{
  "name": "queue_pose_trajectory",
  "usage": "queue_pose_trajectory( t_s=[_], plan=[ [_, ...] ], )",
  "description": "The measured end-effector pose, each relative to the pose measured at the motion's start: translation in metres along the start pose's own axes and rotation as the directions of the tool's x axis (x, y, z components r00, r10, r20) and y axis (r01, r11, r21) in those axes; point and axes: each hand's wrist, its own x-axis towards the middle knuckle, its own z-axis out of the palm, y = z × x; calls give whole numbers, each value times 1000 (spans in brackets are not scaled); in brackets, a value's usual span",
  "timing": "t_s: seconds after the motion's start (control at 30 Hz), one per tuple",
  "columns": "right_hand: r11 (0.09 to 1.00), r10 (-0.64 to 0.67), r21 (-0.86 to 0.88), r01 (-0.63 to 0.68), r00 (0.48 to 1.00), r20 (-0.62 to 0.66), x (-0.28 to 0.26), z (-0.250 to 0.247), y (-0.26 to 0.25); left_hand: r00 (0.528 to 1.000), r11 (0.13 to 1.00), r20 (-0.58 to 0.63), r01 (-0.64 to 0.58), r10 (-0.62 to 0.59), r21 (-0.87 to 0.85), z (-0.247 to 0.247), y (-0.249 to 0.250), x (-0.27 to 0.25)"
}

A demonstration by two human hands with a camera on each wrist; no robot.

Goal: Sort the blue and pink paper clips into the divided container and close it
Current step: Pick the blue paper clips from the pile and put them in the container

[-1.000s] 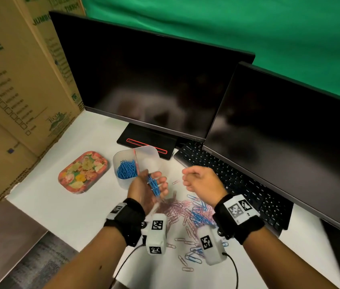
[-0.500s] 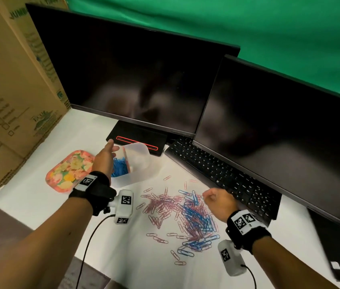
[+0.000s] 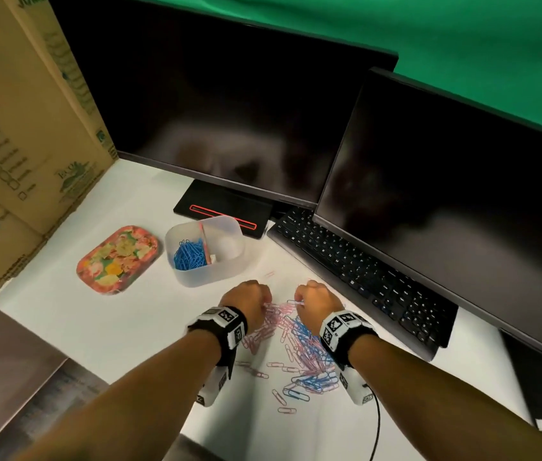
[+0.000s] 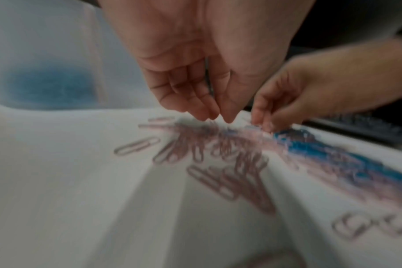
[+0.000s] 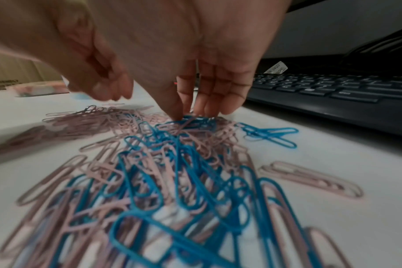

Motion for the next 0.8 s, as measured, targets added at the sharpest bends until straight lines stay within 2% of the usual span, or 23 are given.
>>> queue_pose_trajectory(
  t_s=[0.07,0.2,0.4,0.5,0.6,0.8],
  plan=[
    [1000,-3,-29,3,1000,0,-2,0,-2,999,998,45,19,-22,57,9,-2,3],
    [998,-7,-58,9,999,33,-6,-3,-7,999,995,30,28,-31,96,16,0,6],
    [999,-10,44,6,997,81,-6,-5,-9,997,995,23,66,-68,78,12,-5,7],
    [999,-5,38,0,992,130,-5,-8,-9,996,996,-3,91,-91,3,9,-9,5],
    [999,-5,40,0,990,139,-3,-7,-8,993,984,-24,108,-112,-143,5,-14,3],
    [999,-38,-4,39,989,142,-1,-4,-7,986,916,-9,149,-164,-373,-9,-17,-2]
  ],
)
